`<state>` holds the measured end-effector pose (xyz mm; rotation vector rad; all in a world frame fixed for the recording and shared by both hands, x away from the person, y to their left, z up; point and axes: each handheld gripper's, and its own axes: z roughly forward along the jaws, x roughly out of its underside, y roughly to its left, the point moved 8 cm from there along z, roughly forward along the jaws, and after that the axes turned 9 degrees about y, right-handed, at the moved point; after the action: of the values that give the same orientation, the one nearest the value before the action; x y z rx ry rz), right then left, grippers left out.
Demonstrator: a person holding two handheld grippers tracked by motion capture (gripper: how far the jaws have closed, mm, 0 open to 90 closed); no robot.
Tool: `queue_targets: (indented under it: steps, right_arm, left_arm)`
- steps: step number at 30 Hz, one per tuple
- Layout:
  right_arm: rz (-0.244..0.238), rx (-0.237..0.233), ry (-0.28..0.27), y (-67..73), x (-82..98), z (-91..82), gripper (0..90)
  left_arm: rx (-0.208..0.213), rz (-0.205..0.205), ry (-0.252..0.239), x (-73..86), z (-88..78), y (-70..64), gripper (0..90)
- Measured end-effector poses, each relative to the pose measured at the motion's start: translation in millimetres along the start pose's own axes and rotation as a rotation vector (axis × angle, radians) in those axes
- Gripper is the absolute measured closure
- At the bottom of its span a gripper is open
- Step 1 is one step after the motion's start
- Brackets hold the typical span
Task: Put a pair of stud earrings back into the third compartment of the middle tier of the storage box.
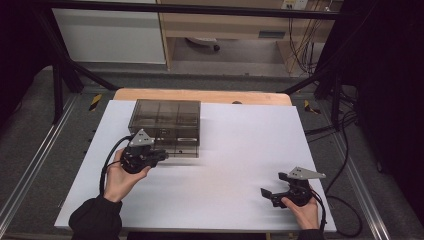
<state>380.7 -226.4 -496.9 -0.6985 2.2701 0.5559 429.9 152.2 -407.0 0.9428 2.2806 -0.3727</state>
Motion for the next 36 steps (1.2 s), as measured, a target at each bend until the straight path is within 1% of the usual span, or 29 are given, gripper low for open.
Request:
queue_targets:
  steps: [1,3,6,7,11,12,14,15,16,20,26,28,30,36]
  right_arm:
    - [0.002,0.0,0.0,0.1,0.0,-0.1,1.2]
    - [0.001,0.0,0.0,0.0,0.1,-0.2,1.2]
    - [0.0,0.001,0.001,-0.2,0.1,-0.3,1.2]
    - [-0.002,0.001,0.001,-0.3,0.1,-0.3,1.2]
    - [0.0,0.0,0.001,-0.3,0.1,-0.3,1.2]
    - [-0.001,0.0,0.001,-0.2,0.1,-0.3,1.2]
    - [0.0,0.001,0.002,-0.3,0.1,-0.2,1.2]
    - [-0.002,0.0,0.001,-0.3,0.1,-0.2,1.2]
    - [-0.002,0.0,0.001,-0.3,0.1,-0.4,1.2]
    - [-0.003,0.001,-0.001,-0.9,0.0,-0.2,1.2]
    - [0.001,-0.001,0.003,-0.4,0.3,-0.1,1.2]
    - [-0.001,-0.001,0.002,-0.2,0.2,0.0,1.2]
    - [-0.001,-0.001,0.002,0.1,0.1,0.0,1.2]
    - [0.0,-0.001,0.004,-0.5,0.3,0.0,1.2]
  left_arm:
    - [-0.004,0.011,-0.01,-3.7,0.8,0.4,81.9]
    - [-0.005,0.014,-0.006,-8.0,1.9,-0.4,81.9]
    - [-0.005,0.01,-0.001,-13.6,4.9,-1.3,81.9]
    - [0.003,0.008,0.001,-15.2,6.5,-2.3,81.9]
    - [-0.001,0.008,0.013,-20.7,13.7,-1.7,81.9]
    - [-0.009,-0.006,0.03,-20.4,14.8,-1.1,81.9]
    - [-0.008,-0.011,0.034,-22.8,18.7,-0.4,81.8]
    - [-0.008,-0.021,0.038,-23.4,20.4,-0.6,81.9]
    - [-0.006,0.003,0.022,-26.6,23.3,0.9,81.8]
    - [-0.009,-0.008,0.025,-29.6,30.6,2.9,81.8]
    - [-0.019,-0.005,0.029,-32.7,41.7,4.0,81.8]
    - [-0.019,-0.013,0.031,-33.2,45.7,5.1,81.8]
    - [-0.028,-0.014,0.037,-33.6,49.7,7.1,81.8]
    - [-0.031,-0.035,0.045,-34.5,62.8,11.0,81.8]
